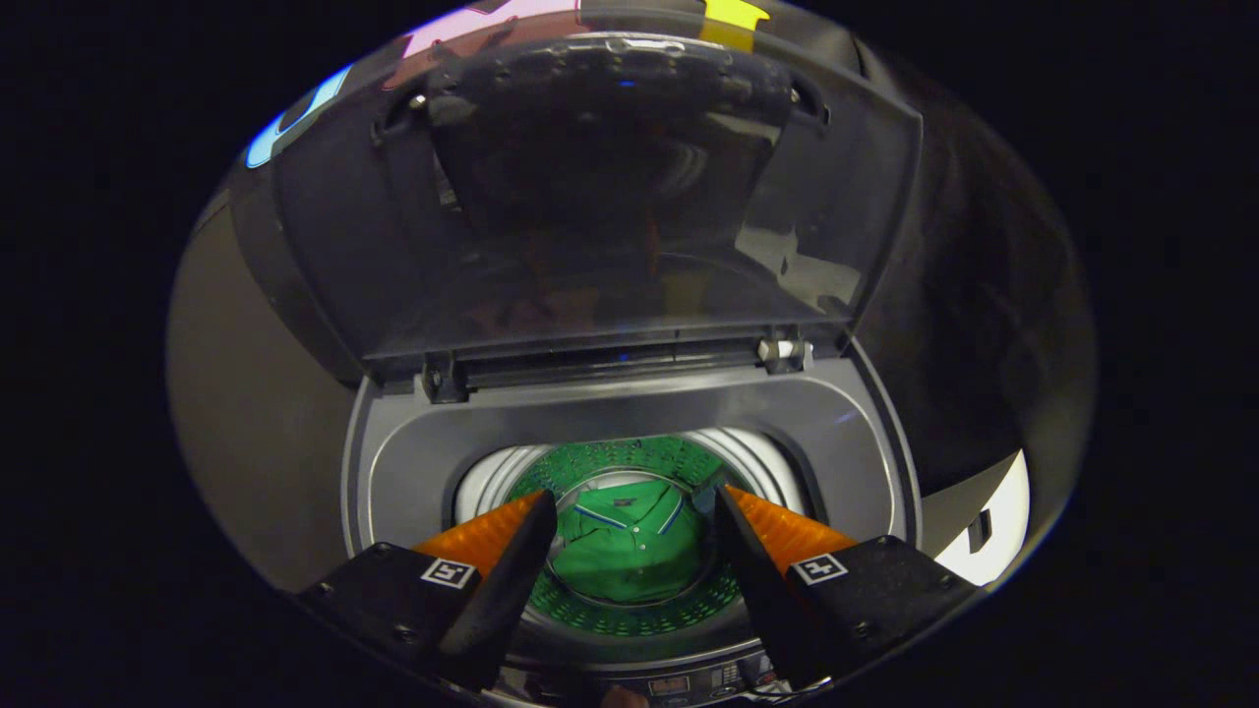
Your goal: Put the clothes into the washing machine and then close the washing machine lid.
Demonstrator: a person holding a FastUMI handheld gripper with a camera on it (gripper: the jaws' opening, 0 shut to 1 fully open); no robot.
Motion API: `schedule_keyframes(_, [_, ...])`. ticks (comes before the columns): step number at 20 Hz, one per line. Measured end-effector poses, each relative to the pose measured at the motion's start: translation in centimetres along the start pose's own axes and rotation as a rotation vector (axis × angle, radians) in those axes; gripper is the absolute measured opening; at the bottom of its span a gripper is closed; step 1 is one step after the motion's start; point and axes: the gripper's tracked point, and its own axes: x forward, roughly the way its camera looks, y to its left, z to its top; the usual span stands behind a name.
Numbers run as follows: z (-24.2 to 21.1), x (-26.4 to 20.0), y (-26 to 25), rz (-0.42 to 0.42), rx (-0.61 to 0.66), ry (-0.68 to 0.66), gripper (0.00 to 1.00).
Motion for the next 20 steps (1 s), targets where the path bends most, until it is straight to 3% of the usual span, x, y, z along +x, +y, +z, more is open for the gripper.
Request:
schedule_keyframes(6, [4.1, -4.3, 1.1, 0.033, 0.003, -0.092, 1.0])
schedule_keyframes(13, [13.8, -11.2, 1.5, 0.039, -0.043, -0.251, 1.0])
schedule_keyframes(20, [22.0, -13.8, 1.2, 0.034, -0.061, -0.313, 0.99])
